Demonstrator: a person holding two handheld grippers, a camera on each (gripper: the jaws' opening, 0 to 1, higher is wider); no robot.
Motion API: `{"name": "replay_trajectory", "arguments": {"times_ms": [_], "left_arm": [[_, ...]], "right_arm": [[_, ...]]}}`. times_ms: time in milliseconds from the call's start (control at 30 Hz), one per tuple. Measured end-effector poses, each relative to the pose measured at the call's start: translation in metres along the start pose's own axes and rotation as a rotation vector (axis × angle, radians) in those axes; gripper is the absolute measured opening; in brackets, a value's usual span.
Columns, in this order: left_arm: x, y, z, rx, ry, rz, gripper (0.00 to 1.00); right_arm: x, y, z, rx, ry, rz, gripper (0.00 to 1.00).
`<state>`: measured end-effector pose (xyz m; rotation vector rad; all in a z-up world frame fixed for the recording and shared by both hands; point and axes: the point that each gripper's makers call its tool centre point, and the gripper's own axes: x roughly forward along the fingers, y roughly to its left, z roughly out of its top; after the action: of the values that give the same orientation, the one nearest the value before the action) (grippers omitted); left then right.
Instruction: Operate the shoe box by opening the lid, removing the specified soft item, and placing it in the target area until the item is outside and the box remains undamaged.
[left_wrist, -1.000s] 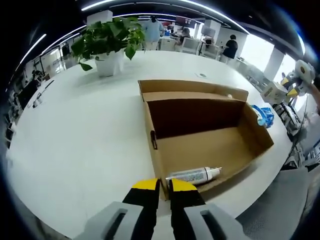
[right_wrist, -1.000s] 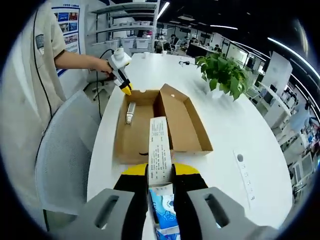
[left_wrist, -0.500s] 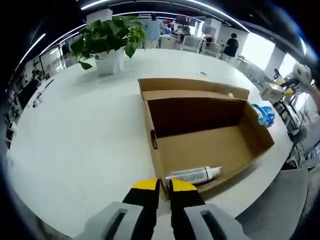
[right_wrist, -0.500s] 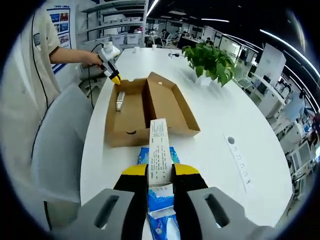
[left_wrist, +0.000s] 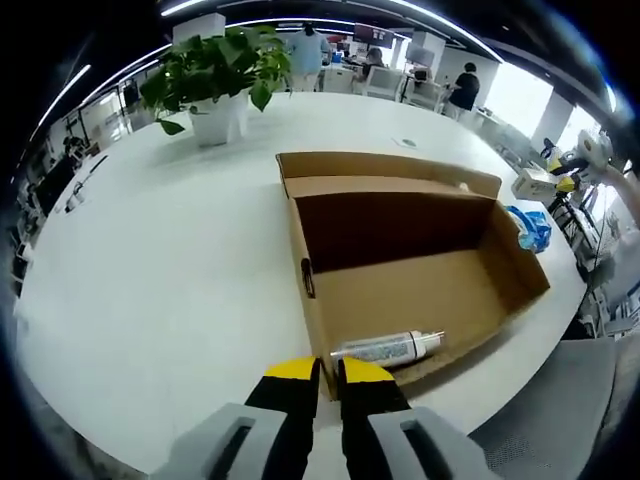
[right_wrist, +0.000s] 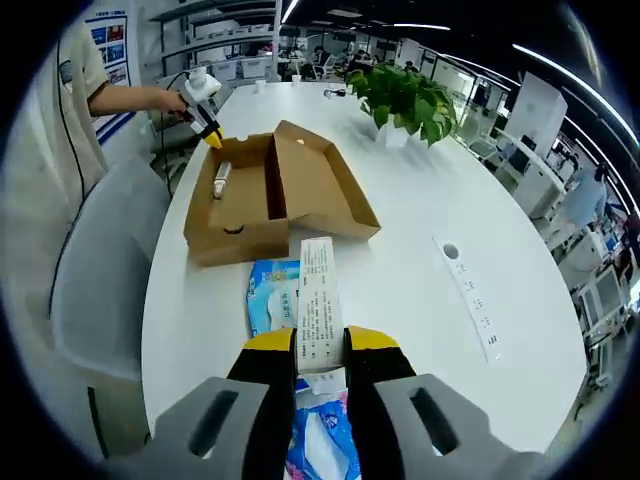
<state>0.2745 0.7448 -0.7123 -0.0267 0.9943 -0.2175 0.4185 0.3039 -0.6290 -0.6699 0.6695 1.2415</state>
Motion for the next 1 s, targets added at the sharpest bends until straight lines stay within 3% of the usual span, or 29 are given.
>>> {"name": "replay_trajectory", "arguments": {"times_ms": [367,1000], "left_arm": [[0.001,0.001,0.0,-0.003,0.018,0.01,0.07],[0.002,0.001,0.0,0.02,0.072,0.022,0.07]], "right_arm": [[0.01,-0.029,-0.036,0.023,0.045,-0.01,0.15],[0.019,-0.059,-0.098,0.039,0.143,0.002,0.15]]}}
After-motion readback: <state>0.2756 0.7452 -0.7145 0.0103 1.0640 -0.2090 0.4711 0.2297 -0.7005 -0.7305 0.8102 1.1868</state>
